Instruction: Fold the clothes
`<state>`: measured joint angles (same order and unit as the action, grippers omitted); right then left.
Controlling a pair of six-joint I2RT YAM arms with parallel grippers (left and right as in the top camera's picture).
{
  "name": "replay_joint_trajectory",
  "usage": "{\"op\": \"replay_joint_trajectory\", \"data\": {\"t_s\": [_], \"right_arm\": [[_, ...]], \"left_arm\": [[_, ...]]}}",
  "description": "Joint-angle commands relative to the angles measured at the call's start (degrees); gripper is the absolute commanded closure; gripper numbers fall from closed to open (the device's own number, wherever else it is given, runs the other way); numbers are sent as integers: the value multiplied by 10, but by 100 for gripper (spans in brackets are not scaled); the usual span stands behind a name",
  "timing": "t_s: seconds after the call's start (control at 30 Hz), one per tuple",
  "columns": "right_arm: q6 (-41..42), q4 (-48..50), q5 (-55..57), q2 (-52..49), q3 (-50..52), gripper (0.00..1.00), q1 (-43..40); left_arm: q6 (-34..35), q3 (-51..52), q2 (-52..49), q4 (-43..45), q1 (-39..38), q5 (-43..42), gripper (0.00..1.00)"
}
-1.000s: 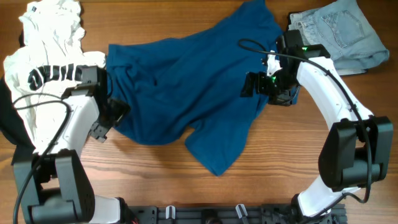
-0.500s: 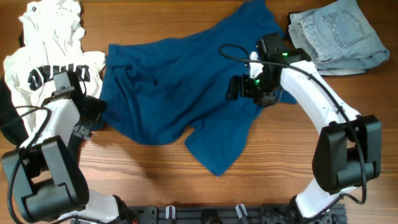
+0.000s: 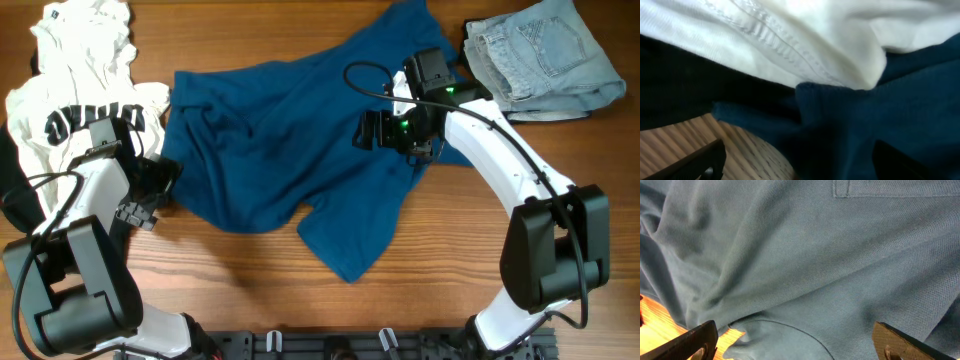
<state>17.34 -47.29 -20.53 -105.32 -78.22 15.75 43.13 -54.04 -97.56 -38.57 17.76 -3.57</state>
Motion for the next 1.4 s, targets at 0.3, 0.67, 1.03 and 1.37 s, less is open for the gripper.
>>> {"op": "replay_joint_trajectory", "data": {"t_s": [0.3, 0.67, 1.03, 1.37], "right_arm": [[24, -5, -5, 21, 2, 1, 0], [23, -83, 42, 90, 2, 0, -22], [22, -94, 66, 99, 21, 0, -23], [24, -53, 66, 99, 66, 0, -23]], "left_arm": [[-10, 5, -4, 2, -5, -22, 0], [-37, 5, -4, 9, -91, -4, 0], [-35, 5, -4, 14, -104, 29, 0], [-2, 5, -4, -43, -92, 70, 2]]}}
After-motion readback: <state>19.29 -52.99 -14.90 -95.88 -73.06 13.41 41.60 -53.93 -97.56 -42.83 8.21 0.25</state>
